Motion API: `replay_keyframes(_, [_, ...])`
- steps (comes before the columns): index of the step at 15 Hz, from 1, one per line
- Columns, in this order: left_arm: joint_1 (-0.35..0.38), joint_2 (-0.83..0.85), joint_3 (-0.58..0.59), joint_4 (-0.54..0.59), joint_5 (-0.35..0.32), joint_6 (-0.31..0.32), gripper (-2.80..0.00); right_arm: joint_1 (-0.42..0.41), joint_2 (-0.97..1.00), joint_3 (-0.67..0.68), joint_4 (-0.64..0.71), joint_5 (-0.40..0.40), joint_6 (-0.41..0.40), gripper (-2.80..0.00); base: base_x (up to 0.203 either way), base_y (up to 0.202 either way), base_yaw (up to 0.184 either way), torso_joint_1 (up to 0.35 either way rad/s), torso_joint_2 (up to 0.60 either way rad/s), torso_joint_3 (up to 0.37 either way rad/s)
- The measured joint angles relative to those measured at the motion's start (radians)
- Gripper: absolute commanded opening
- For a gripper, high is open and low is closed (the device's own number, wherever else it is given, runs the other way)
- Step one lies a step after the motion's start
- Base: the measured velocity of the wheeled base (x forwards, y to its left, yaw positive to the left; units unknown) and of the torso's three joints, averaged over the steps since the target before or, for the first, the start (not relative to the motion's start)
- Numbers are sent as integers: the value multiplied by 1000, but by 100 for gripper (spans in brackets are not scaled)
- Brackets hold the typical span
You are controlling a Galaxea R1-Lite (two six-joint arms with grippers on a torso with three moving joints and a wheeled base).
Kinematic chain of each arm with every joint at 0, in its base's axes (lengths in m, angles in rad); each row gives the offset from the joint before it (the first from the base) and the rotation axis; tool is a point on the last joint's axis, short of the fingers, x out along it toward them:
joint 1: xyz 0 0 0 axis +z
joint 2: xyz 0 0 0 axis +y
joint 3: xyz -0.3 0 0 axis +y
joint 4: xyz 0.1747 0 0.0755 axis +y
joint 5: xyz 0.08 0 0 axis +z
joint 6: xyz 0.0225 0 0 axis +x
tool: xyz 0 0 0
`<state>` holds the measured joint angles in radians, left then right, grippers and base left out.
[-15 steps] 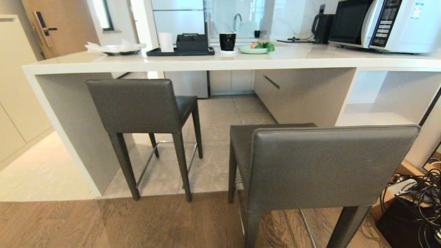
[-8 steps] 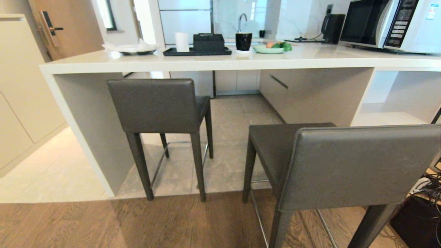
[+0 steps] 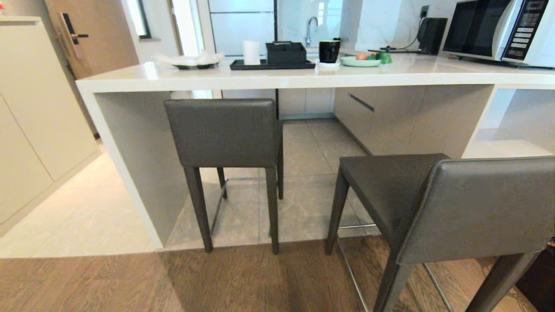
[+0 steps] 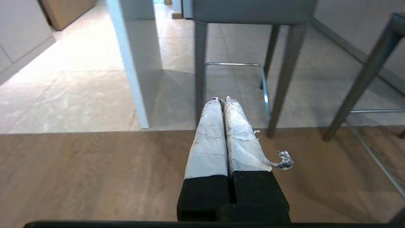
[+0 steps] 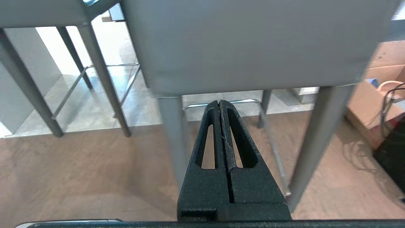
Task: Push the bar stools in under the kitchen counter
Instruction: Pull the gray chair out from under the dining table
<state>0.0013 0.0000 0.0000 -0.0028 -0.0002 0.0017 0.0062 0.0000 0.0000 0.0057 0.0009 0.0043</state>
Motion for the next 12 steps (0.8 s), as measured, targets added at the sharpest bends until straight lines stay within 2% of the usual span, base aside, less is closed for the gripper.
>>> replay_keyframes(9, [0, 0, 0, 0, -1, 0, -280, 0, 0, 0, 0, 0, 0, -280, 0, 195, -2, 1, 2, 3])
replay_keyframes(12, [0, 0, 0, 0, -1, 0, -280, 0, 0, 0, 0, 0, 0, -280, 0, 76, -1, 2, 0, 1])
